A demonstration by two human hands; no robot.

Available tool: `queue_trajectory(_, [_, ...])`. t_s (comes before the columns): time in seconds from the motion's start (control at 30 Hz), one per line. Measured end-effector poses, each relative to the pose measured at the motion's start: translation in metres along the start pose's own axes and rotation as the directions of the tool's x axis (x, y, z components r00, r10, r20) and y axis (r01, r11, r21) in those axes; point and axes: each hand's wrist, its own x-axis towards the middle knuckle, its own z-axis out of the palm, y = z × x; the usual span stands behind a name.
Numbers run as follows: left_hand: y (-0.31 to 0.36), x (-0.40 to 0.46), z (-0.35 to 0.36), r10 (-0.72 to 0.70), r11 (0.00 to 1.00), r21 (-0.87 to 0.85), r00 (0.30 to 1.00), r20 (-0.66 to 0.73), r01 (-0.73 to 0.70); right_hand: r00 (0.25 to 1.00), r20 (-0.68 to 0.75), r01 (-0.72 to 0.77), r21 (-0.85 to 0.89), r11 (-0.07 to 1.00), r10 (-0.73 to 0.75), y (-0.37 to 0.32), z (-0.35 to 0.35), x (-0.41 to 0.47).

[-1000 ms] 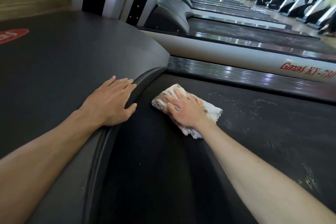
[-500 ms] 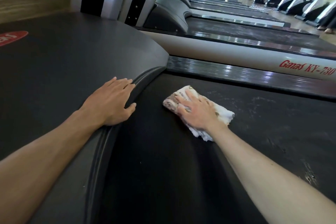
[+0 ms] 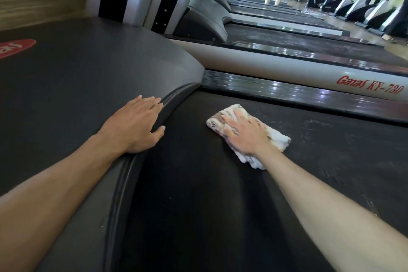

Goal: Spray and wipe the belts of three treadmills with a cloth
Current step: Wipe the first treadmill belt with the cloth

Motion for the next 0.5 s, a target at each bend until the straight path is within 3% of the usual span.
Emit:
queue_trajectory(0.13, [0.000,0.000,-0.003,0.001,1.000,-0.012,1.000,-0.004,-0.001,0.987,0.064,0.149,-0.013,0.989,-0.148,-0.015,0.001,-0.035])
queue_trajectory(0.23, [0.001,-0.001,-0.005,-0.002,1.000,-0.011,1.000,0.003,0.002,0.978,0.064,0.196,0.019,0.980,-0.197,0.013,-0.001,-0.068])
queue_trajectory(0.37, [0.001,0.000,-0.003,0.009,1.000,-0.002,1.000,0.003,-0.009,0.997,0.036,0.062,-0.009,0.998,-0.061,0.051,-0.003,-0.062])
queue_trajectory(0.5, [0.001,0.001,-0.002,0.010,1.000,0.010,1.000,0.000,-0.010,0.998,-0.012,-0.063,-0.019,0.998,0.063,0.037,-0.004,-0.008])
